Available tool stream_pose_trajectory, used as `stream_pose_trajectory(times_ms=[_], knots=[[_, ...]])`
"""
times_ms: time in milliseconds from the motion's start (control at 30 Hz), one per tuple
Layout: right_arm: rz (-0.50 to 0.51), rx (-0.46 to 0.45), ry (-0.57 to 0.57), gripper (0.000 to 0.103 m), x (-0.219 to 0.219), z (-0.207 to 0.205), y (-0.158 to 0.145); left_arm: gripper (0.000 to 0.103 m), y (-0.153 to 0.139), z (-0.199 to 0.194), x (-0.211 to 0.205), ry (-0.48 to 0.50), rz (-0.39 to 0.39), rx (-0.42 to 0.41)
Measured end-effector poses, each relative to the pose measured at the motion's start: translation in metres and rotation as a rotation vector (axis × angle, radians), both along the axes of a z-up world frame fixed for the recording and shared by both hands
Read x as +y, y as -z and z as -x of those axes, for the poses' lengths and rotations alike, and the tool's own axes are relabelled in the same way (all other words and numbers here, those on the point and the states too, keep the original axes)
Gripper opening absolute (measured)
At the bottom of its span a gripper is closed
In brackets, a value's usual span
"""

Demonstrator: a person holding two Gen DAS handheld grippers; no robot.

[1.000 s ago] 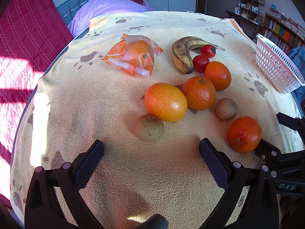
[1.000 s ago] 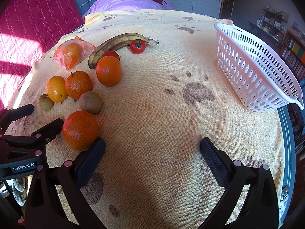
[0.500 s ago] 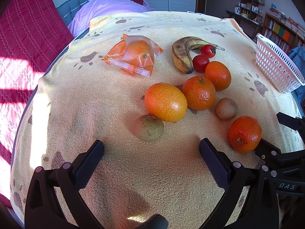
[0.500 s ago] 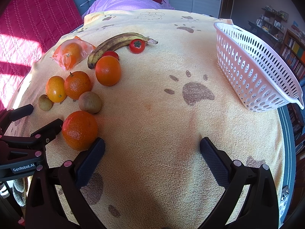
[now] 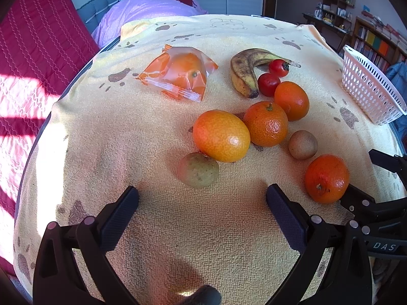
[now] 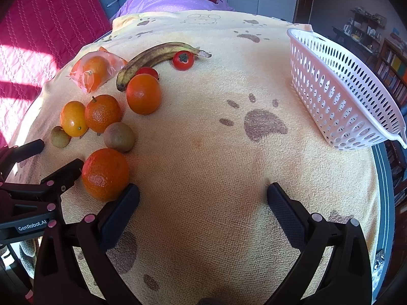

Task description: Organize fruits

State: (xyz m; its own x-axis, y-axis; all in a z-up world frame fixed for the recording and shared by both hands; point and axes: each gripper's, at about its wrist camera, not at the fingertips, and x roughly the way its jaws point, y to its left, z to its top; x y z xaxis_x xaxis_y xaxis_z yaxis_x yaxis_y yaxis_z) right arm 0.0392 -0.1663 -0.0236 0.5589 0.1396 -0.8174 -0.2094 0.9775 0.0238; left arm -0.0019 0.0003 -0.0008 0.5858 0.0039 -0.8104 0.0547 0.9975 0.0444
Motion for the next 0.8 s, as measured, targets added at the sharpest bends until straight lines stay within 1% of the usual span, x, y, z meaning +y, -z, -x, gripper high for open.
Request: stream_pose_trajectory(times_ms=[167,233,267,333,367,433,500,567,667,733,767,800], knots=[[-0.005,0.006,-0.047,0.101,-0.004,0.002,-0.001,0.098,-0.001,-0.003,0.004,0.010,0.018,0.009],[-0.017,0.008,-0.060,0.101,-0.006,0.004,-0.002,0.098,-0.004,-0.002,0.008,0.029,0.048,0.002],[-0.040,0.013,-0.068,0.101,-0.009,0.006,-0.004,0.098,-0.007,0.000,0.012,0.043,0.074,-0.003],[-0.106,0.027,-0.086,0.101,-0.016,0.009,-0.009,0.094,-0.013,0.007,0.020,0.057,0.126,-0.021],[-0.150,0.035,-0.088,0.101,-0.021,0.010,-0.012,0.094,-0.017,0.011,0.025,0.059,0.138,-0.034],[-0.249,0.038,-0.088,0.101,-0.032,0.015,-0.022,0.094,-0.027,0.019,0.033,0.059,0.124,-0.077],[-0.336,-0.003,-0.086,0.101,-0.042,0.021,-0.035,0.094,-0.040,0.027,0.042,0.041,0.110,-0.135],[-0.389,-0.057,-0.092,0.101,-0.044,0.027,-0.048,0.094,-0.052,0.029,0.050,0.014,0.117,-0.181],[-0.396,-0.121,-0.107,0.100,-0.035,0.035,-0.060,0.093,-0.064,0.028,0.055,-0.003,0.141,-0.222],[-0.365,-0.148,-0.131,0.094,-0.025,0.040,-0.064,0.090,-0.065,0.027,0.050,0.008,0.134,-0.226],[-0.348,-0.153,-0.143,0.088,-0.020,0.041,-0.064,0.086,-0.063,0.026,0.047,0.018,0.128,-0.223],[-0.333,-0.156,-0.152,0.082,-0.014,0.043,-0.064,0.084,-0.061,0.025,0.044,0.030,0.123,-0.217]])
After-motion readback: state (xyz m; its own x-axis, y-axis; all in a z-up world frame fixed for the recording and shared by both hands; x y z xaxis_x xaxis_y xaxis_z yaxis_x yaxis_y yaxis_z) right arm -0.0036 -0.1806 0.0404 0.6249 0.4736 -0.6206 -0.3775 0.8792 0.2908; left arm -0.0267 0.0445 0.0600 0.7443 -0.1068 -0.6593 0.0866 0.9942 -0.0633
